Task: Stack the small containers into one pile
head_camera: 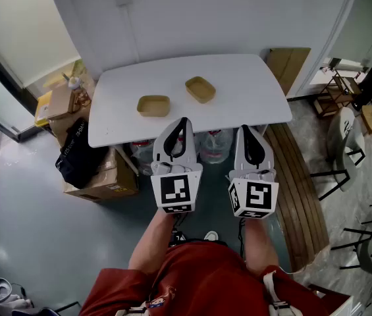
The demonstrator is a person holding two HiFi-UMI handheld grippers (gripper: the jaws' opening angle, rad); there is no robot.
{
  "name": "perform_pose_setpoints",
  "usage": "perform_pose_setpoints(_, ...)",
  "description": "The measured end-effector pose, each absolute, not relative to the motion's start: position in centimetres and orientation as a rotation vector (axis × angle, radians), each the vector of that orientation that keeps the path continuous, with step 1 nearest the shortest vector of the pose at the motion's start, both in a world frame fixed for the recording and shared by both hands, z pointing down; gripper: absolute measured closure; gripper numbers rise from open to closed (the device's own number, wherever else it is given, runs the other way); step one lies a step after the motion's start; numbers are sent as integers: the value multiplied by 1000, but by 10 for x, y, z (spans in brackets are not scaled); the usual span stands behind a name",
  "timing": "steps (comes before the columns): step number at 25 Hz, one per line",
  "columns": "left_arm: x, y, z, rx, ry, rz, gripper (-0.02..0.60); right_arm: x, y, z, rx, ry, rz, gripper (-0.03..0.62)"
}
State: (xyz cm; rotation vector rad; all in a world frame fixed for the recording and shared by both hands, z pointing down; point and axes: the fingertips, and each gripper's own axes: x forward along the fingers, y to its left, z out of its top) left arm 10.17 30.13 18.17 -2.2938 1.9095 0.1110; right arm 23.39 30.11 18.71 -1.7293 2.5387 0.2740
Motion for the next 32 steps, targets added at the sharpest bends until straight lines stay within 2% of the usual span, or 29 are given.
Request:
perform_pose_setpoints(17,128,290,186,-2256,1938,86,578,259,289,190,-1665,2550,275,594)
perform_pose_setpoints(32,208,274,202,-2246,1960,10,578,345,269,209,-1656,2545,181,594)
